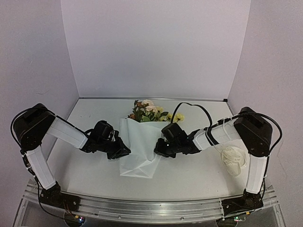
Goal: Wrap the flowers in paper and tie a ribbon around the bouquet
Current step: Adjust the folded bouquet at the center of the board.
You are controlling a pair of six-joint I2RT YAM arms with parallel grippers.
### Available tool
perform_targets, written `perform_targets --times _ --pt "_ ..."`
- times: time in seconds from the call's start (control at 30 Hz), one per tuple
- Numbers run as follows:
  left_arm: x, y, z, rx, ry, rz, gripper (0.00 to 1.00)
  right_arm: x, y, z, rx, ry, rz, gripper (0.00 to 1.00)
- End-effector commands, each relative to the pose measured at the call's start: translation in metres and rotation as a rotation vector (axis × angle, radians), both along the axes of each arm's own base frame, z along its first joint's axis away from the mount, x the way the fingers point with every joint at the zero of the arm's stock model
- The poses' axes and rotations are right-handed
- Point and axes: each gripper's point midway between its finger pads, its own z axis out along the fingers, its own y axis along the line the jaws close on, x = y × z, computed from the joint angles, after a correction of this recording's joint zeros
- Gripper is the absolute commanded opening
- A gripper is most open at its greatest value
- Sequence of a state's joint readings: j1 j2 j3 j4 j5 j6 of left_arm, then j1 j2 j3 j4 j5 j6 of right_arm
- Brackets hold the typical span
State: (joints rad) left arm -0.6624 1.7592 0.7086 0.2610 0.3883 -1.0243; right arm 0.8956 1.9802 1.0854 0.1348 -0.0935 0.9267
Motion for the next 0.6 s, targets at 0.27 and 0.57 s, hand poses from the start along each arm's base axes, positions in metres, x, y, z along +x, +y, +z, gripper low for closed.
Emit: perform_targets --times 0.27,0.57 --pt "0.004 0.0 0.003 -0.012 -0.008 0.048 0.13 -0.001 -0.016 0.036 0.014 -0.047 -0.013 0.32" --pt "0.003 -0.003 0.01 -0.019 -0.026 0.031 0.14 -0.002 -0.022 0.021 -0.006 -0.015 -0.035 0.03"
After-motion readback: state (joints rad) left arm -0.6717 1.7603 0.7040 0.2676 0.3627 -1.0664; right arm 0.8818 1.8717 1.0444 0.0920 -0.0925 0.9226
